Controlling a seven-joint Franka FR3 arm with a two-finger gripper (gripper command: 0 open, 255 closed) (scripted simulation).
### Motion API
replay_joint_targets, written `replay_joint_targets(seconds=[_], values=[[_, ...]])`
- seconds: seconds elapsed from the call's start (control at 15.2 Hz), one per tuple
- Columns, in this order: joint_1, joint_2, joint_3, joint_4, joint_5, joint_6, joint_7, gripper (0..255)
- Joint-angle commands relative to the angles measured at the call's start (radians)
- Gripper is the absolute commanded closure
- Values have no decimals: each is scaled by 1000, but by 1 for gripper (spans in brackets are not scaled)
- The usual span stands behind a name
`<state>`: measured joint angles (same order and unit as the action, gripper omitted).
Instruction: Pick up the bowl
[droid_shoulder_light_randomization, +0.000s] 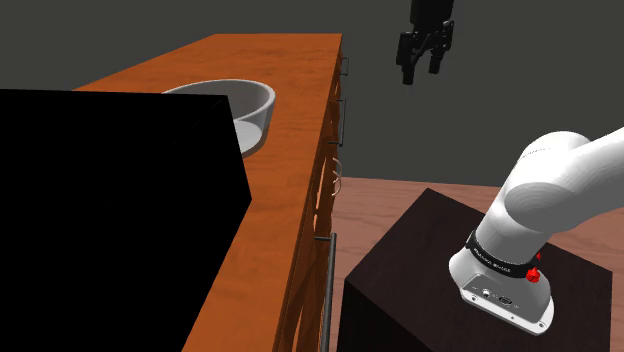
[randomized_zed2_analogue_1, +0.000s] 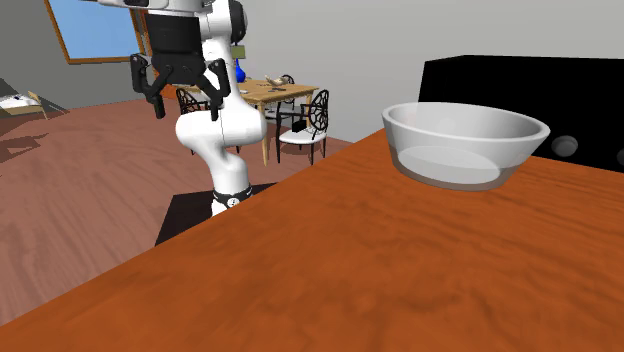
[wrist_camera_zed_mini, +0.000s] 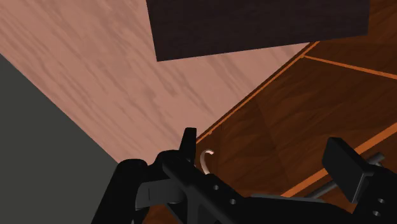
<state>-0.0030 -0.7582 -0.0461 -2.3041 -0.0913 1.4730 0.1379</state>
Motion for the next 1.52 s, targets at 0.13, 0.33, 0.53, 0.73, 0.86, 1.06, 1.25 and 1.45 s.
replay_joint_targets(seconds=[0.13,0.33,0.53,0.73,0.86,1.06,1.25,1.45], values=[[15,23,23,6,45,28,39,0],[37,63,58,21,110,72,94,0],[59,108,91,44,169,119,146,0],[78,159,124,76,223,166,195,0],[91,195,146,102,255,197,226,0],[108,253,177,148,298,244,271,0],[123,315,208,202,335,288,314,0],[137,380,237,265,364,330,357,0]])
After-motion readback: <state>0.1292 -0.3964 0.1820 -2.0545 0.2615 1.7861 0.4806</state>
